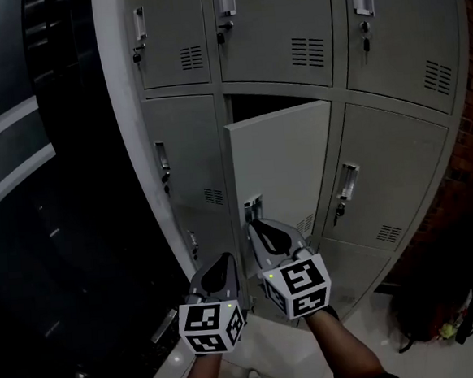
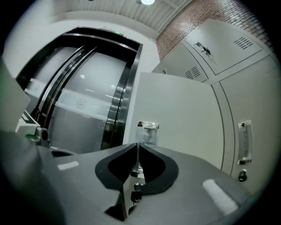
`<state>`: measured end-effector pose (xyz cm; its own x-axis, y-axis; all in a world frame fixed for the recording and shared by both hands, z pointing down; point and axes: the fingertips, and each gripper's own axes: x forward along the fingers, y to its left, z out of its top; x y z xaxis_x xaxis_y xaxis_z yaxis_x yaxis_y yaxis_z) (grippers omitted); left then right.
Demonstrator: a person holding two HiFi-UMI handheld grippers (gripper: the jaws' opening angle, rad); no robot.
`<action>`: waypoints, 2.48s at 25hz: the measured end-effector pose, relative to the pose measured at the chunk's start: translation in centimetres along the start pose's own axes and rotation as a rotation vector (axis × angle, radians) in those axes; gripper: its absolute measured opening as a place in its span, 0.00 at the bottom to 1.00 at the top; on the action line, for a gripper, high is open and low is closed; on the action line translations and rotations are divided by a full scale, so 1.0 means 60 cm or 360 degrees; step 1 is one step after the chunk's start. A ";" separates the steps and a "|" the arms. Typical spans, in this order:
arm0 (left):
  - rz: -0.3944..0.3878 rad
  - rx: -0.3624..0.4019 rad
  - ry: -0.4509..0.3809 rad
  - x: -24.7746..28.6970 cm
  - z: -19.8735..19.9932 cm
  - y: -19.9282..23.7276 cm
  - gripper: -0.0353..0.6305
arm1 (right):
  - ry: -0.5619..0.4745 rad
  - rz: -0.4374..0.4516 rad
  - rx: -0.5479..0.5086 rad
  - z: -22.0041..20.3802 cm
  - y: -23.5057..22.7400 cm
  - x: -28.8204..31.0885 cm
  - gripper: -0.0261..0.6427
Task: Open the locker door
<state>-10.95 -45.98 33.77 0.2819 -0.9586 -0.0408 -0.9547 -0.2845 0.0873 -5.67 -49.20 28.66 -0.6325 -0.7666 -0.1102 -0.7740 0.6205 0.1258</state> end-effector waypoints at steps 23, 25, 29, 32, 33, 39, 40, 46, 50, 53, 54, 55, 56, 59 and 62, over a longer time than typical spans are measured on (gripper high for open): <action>-0.0068 0.0019 0.0058 -0.131 -0.024 -0.135 0.06 | 0.0058 -0.0092 0.0054 -0.028 0.036 -0.216 0.04; -0.0058 0.0019 0.0061 -0.147 -0.024 -0.135 0.06 | 0.0058 -0.0092 0.0060 -0.028 0.051 -0.231 0.04; -0.0070 0.0027 0.0059 -0.179 -0.019 -0.141 0.06 | 0.0060 -0.0098 0.0047 -0.024 0.086 -0.262 0.04; -0.0081 0.0031 0.0052 -0.208 -0.012 -0.142 0.06 | 0.0072 -0.0090 0.0061 -0.024 0.117 -0.279 0.04; -0.0085 0.0035 0.0048 -0.219 -0.010 -0.142 0.06 | 0.0075 -0.0088 0.0061 -0.024 0.129 -0.285 0.04; -0.0117 0.0044 0.0046 -0.304 -0.007 -0.140 0.06 | 0.0092 -0.0102 0.0090 -0.024 0.210 -0.328 0.04; -0.0117 0.0043 0.0046 -0.322 -0.007 -0.137 0.06 | 0.0095 -0.0102 0.0096 -0.024 0.227 -0.337 0.04; -0.0148 0.0027 0.0053 -0.424 -0.020 -0.149 0.06 | 0.0118 -0.0120 0.0121 -0.028 0.309 -0.407 0.04; -0.0175 0.0019 0.0065 -0.491 -0.029 -0.165 0.06 | 0.0121 -0.0137 0.0129 -0.019 0.360 -0.454 0.04; -0.0187 0.0004 0.0076 -0.537 -0.040 -0.178 0.06 | 0.0138 -0.0153 0.0115 -0.020 0.392 -0.490 0.04; -0.0192 0.0002 0.0081 -0.551 -0.043 -0.183 0.06 | 0.0148 -0.0155 0.0115 -0.022 0.402 -0.502 0.04; -0.0198 0.0002 0.0083 -0.564 -0.046 -0.188 0.06 | 0.0155 -0.0158 0.0116 -0.024 0.412 -0.512 0.04; -0.0204 0.0002 0.0083 -0.577 -0.048 -0.192 0.06 | 0.0159 -0.0162 0.0116 -0.025 0.421 -0.522 0.04; -0.0211 -0.0007 0.0074 -0.607 -0.045 -0.197 0.06 | 0.0162 -0.0170 0.0110 -0.023 0.445 -0.544 0.04; -0.0223 -0.0013 0.0073 -0.628 -0.043 -0.207 0.06 | 0.0171 -0.0179 0.0101 -0.020 0.460 -0.563 0.04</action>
<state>-9.49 -6.35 36.82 0.4166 -0.9091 -0.0075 -0.9049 -0.4155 0.0921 -5.62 -6.37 37.00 -0.5379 -0.8429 -0.0137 -0.8421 0.5365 0.0555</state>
